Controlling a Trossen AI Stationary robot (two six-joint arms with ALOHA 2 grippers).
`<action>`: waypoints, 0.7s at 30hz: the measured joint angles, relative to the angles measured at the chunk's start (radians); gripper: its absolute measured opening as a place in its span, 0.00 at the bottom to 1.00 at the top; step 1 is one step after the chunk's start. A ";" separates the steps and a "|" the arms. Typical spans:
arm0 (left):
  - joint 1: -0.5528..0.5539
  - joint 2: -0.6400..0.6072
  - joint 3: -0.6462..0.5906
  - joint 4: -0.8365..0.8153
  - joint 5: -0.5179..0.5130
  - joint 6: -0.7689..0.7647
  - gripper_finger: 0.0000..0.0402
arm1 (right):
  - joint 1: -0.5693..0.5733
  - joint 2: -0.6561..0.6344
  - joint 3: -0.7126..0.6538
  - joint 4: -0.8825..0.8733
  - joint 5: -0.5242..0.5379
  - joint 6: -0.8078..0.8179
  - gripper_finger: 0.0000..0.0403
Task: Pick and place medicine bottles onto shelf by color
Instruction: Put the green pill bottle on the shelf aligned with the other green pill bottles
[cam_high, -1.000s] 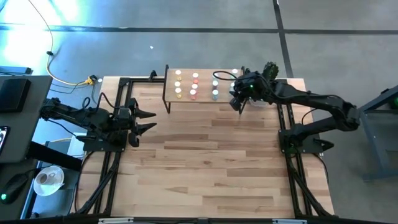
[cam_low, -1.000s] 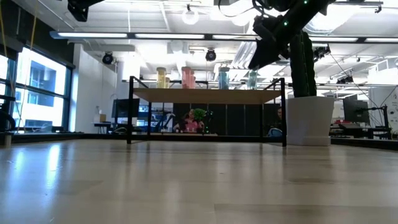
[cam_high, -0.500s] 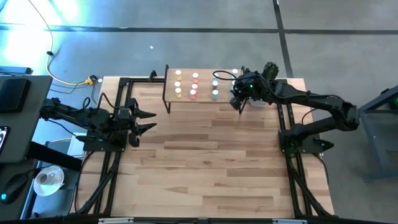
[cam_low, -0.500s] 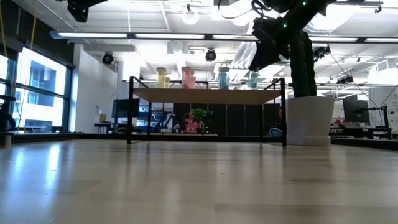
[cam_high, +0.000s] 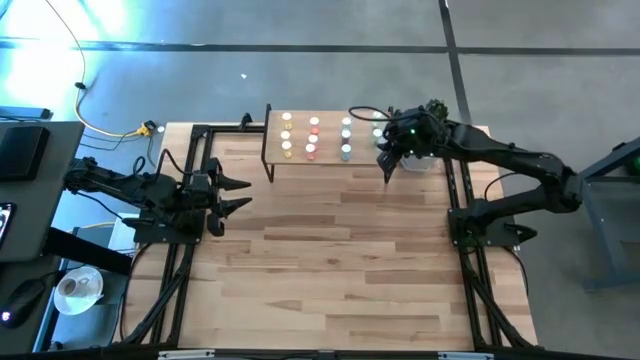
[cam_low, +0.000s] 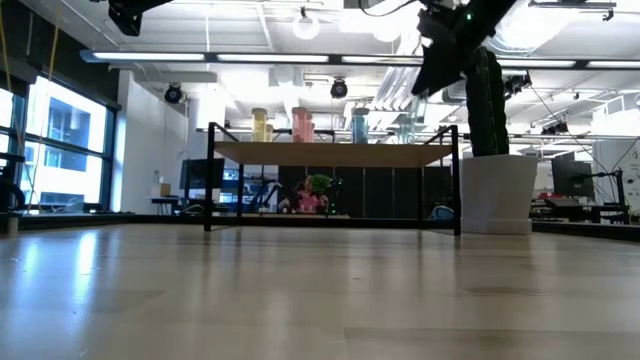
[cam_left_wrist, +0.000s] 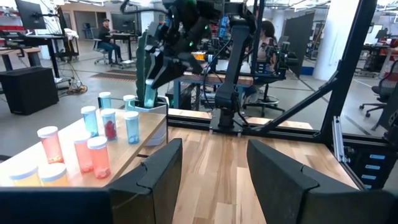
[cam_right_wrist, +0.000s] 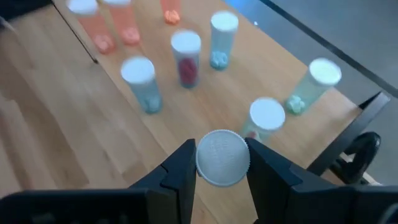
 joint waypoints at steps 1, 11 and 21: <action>0.000 0.000 0.000 0.000 -0.002 0.000 0.43 | 0.000 0.000 0.017 -0.011 -0.007 0.005 0.27; 0.000 0.000 0.000 0.000 -0.004 0.000 0.43 | 0.004 0.017 0.059 -0.083 -0.041 0.067 0.27; 0.000 0.000 0.000 -0.001 -0.006 0.000 0.43 | 0.040 0.112 0.059 -0.094 -0.025 0.070 0.27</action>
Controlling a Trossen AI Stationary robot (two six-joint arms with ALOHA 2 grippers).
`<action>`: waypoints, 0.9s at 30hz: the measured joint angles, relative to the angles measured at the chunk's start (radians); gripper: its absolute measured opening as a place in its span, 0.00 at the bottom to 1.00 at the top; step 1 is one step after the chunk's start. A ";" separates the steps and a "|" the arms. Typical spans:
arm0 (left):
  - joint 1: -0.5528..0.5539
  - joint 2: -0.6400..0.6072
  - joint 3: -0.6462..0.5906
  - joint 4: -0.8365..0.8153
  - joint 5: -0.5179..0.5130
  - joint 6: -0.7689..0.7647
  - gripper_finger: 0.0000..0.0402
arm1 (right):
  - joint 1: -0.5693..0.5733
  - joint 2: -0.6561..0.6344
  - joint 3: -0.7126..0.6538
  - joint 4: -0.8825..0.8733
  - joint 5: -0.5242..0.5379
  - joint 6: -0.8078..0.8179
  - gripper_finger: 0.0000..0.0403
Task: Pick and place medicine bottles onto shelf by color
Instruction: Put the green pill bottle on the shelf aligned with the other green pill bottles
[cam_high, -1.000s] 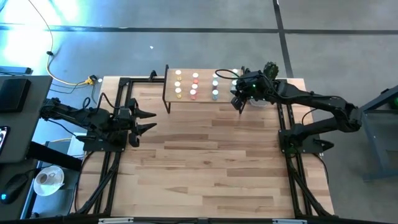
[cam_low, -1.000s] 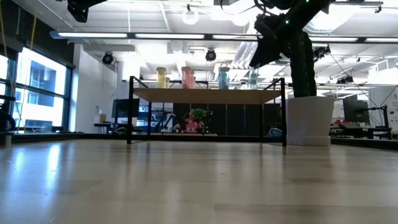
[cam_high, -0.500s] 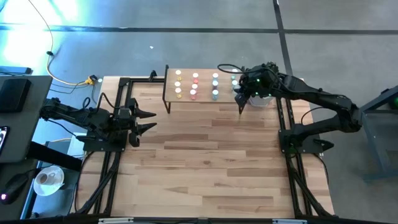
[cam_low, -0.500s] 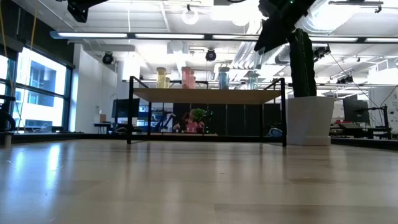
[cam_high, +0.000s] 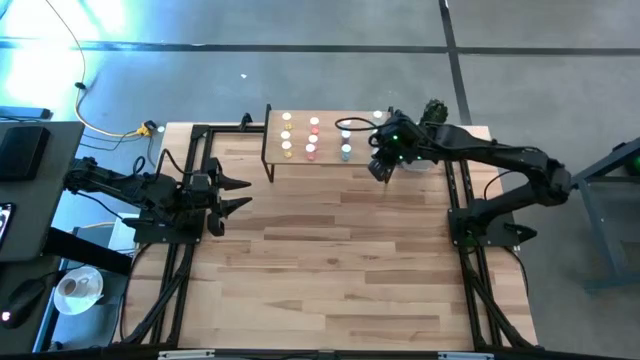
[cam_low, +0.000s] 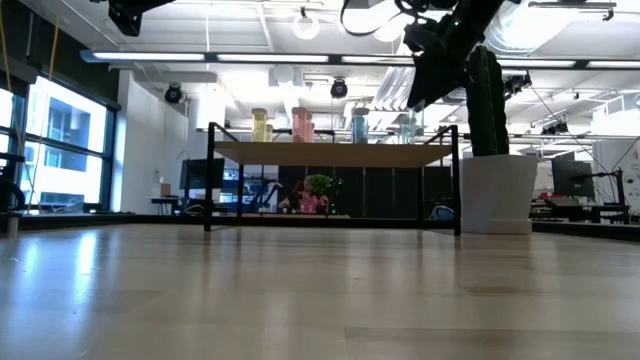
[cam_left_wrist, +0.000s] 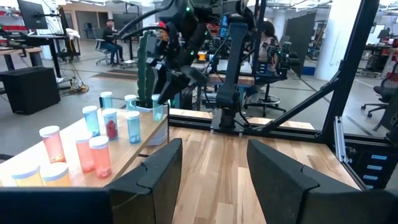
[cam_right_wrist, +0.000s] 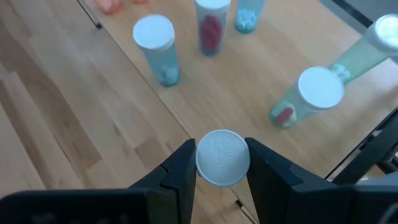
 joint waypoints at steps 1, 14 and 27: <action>0.000 0.000 0.000 0.000 0.000 0.000 0.43 | 0.000 0.007 0.000 -0.001 0.000 0.000 0.27; 0.000 0.000 0.000 -0.003 0.000 0.000 0.43 | -0.002 0.036 0.000 0.001 0.031 -0.008 0.27; 0.000 0.000 0.000 -0.007 0.000 -0.003 0.43 | -0.005 0.036 -0.001 0.007 0.053 -0.019 0.30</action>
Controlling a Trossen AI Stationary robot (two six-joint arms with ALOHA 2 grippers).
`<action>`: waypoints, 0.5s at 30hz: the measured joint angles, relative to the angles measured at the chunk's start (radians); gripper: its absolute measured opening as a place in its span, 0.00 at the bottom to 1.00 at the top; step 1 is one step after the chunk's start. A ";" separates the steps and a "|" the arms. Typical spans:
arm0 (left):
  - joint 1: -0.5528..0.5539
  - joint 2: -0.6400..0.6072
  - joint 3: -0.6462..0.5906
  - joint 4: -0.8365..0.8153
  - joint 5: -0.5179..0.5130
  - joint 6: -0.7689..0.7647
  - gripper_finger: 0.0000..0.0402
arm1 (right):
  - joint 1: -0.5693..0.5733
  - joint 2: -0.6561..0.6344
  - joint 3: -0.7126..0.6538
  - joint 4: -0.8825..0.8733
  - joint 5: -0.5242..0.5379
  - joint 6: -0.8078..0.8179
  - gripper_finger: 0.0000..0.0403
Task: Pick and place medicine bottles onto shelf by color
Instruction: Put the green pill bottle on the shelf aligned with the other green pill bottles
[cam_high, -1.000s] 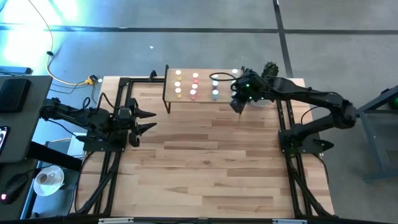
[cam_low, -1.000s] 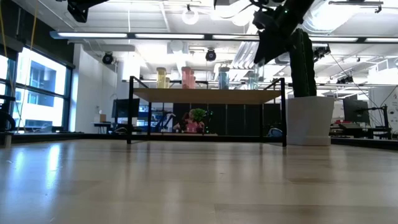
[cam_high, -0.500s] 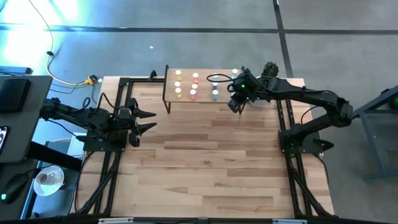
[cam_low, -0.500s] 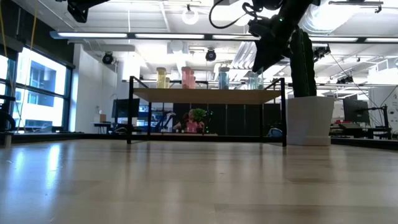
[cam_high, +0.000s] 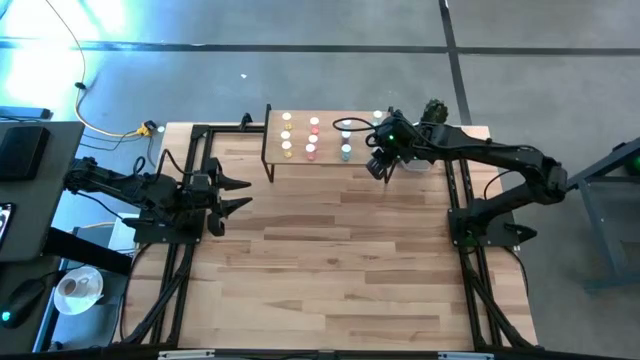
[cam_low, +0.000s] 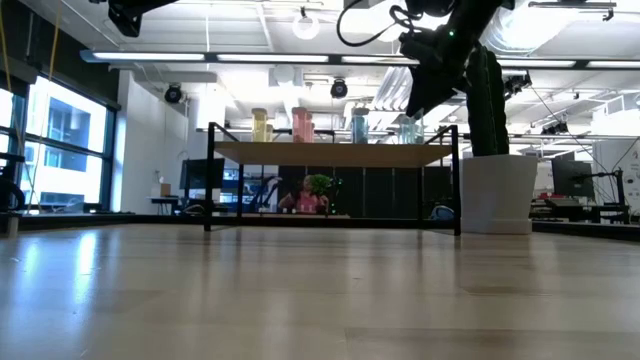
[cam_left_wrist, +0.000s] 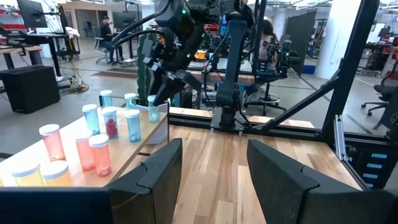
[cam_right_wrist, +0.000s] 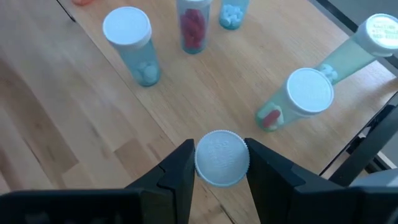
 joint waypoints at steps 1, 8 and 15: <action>0.000 0.000 0.000 0.000 0.000 0.000 0.43 | 0.000 0.000 0.000 0.000 -0.001 0.000 0.30; 0.000 0.000 0.000 0.000 0.000 0.000 0.43 | 0.000 0.000 0.000 0.001 0.001 0.017 0.31; 0.000 0.000 0.000 0.000 0.011 -0.007 0.43 | 0.000 0.000 0.000 0.001 0.002 0.019 0.37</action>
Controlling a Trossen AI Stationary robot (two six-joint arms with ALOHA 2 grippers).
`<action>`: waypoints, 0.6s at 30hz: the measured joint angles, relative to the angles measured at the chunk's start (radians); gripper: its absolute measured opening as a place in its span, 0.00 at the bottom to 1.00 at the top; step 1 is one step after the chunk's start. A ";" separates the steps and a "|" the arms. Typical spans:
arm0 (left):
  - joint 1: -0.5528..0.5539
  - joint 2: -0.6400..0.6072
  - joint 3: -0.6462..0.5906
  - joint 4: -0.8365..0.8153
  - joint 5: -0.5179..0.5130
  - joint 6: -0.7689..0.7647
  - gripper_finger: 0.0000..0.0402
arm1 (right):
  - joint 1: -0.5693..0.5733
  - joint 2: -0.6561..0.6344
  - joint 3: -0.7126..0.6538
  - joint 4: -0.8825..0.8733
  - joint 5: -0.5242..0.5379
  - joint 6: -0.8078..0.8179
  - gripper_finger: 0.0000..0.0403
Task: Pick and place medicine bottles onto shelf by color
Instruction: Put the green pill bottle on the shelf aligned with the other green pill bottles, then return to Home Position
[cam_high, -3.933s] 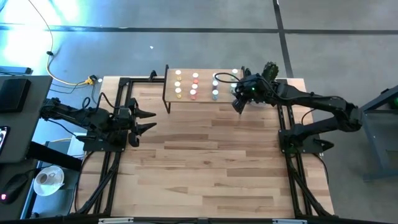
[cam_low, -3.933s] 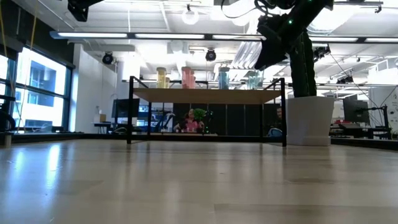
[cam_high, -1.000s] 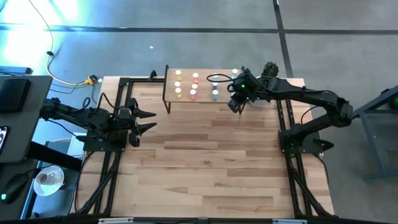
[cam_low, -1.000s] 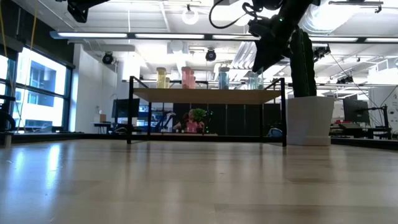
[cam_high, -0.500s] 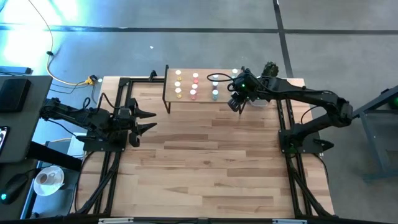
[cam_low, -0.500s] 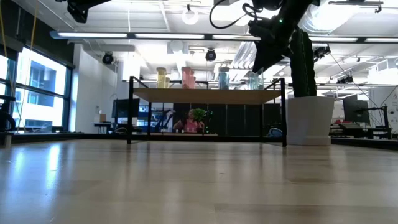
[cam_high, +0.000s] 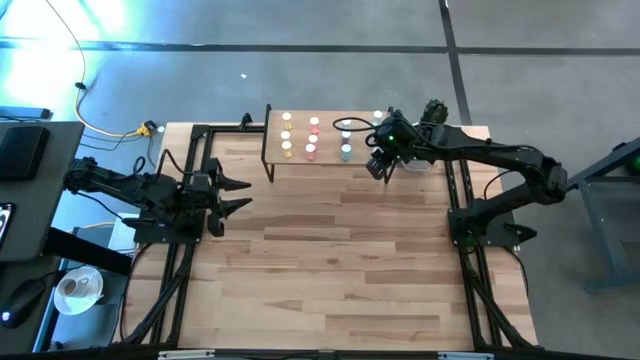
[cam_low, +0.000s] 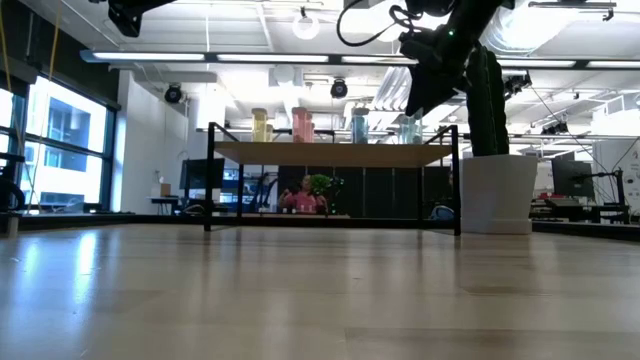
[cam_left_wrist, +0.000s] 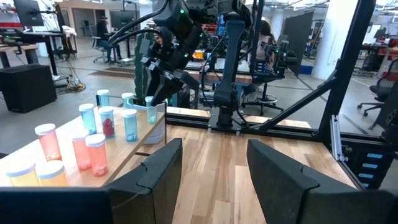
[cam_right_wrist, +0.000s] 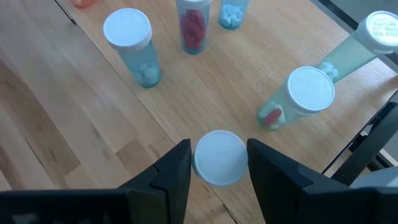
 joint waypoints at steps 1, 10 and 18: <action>0.000 0.000 0.000 0.000 0.000 0.000 0.43 | 0.000 0.000 0.000 0.000 0.004 0.000 0.37; 0.000 0.000 0.000 0.000 0.000 0.000 0.43 | 0.001 0.000 0.000 0.014 0.028 -0.026 0.38; 0.000 0.000 0.000 0.000 0.001 -0.016 0.43 | 0.003 0.000 0.000 0.029 0.028 -0.026 0.38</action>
